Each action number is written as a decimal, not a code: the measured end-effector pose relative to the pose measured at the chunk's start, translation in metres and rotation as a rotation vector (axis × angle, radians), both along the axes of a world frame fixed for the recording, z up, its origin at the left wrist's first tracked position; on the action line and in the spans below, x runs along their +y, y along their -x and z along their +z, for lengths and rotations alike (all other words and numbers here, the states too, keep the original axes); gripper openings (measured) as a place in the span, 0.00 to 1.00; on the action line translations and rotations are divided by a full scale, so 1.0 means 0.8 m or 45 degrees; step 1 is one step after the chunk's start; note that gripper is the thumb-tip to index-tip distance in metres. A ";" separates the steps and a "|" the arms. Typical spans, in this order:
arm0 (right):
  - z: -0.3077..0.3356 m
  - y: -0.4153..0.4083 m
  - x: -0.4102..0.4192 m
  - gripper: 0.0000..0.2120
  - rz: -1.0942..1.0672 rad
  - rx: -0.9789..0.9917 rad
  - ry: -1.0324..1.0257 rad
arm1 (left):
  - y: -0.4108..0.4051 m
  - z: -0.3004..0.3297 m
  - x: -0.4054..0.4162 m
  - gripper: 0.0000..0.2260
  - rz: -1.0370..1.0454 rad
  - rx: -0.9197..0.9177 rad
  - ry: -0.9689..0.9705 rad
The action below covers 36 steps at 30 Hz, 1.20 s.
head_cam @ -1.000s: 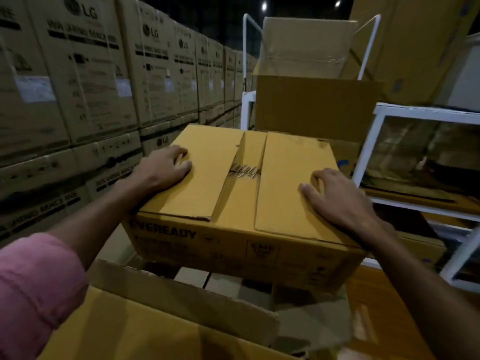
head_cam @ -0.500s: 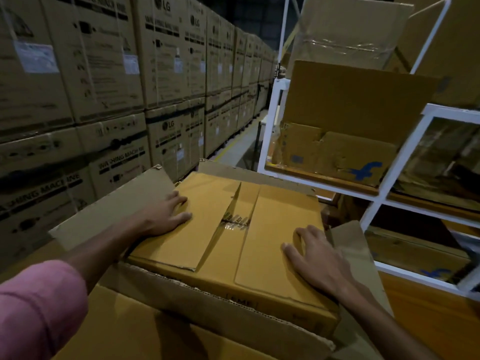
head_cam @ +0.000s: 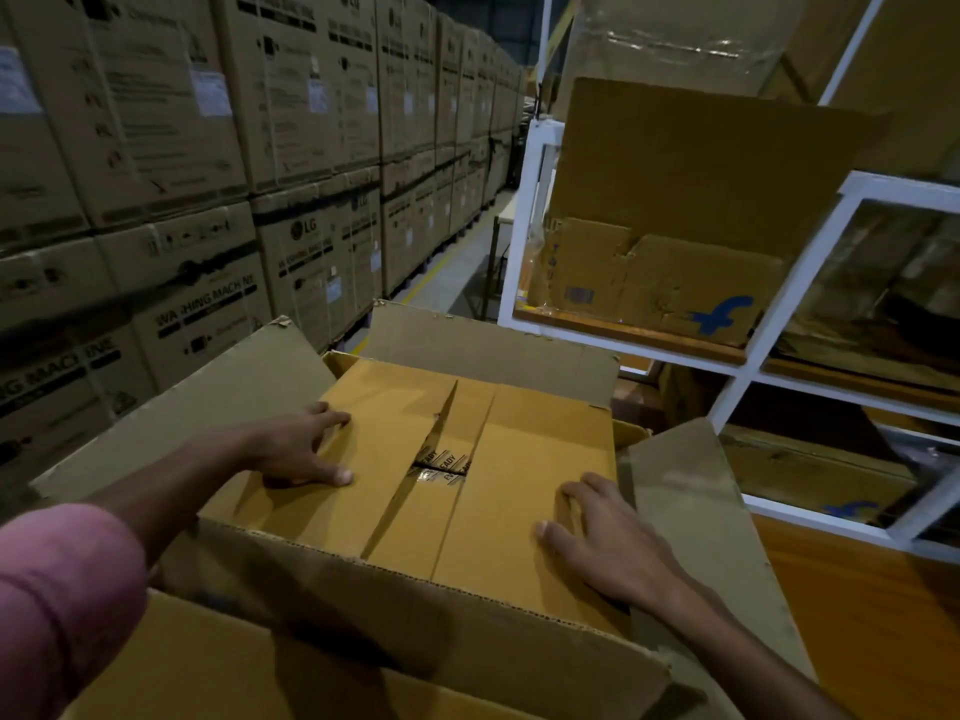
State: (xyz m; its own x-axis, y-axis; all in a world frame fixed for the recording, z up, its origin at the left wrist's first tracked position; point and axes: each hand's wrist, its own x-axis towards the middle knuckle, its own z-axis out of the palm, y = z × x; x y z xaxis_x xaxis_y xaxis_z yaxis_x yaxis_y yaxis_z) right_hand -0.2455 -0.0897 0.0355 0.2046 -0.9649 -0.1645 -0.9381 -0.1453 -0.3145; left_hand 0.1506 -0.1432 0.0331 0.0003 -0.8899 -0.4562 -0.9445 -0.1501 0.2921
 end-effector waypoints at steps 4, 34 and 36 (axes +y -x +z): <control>-0.023 0.000 -0.007 0.34 0.007 -0.006 -0.056 | 0.002 -0.017 -0.009 0.50 0.004 -0.095 -0.093; -0.100 -0.099 -0.033 0.31 1.182 0.526 0.096 | 0.054 -0.046 0.046 0.32 -0.467 -0.609 -0.258; -0.088 -0.104 -0.034 0.31 1.224 0.631 0.232 | 0.074 -0.037 0.051 0.33 -0.529 -0.582 -0.232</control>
State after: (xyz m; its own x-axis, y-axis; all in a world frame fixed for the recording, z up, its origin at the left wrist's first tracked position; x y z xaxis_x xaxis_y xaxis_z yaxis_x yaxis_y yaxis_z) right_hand -0.1621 -0.1171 -0.0346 0.8352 -0.4559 -0.3077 -0.4244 -0.8900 0.1668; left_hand 0.0911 -0.1024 0.0038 -0.0976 -0.7659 -0.6354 -0.9577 0.2459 -0.1493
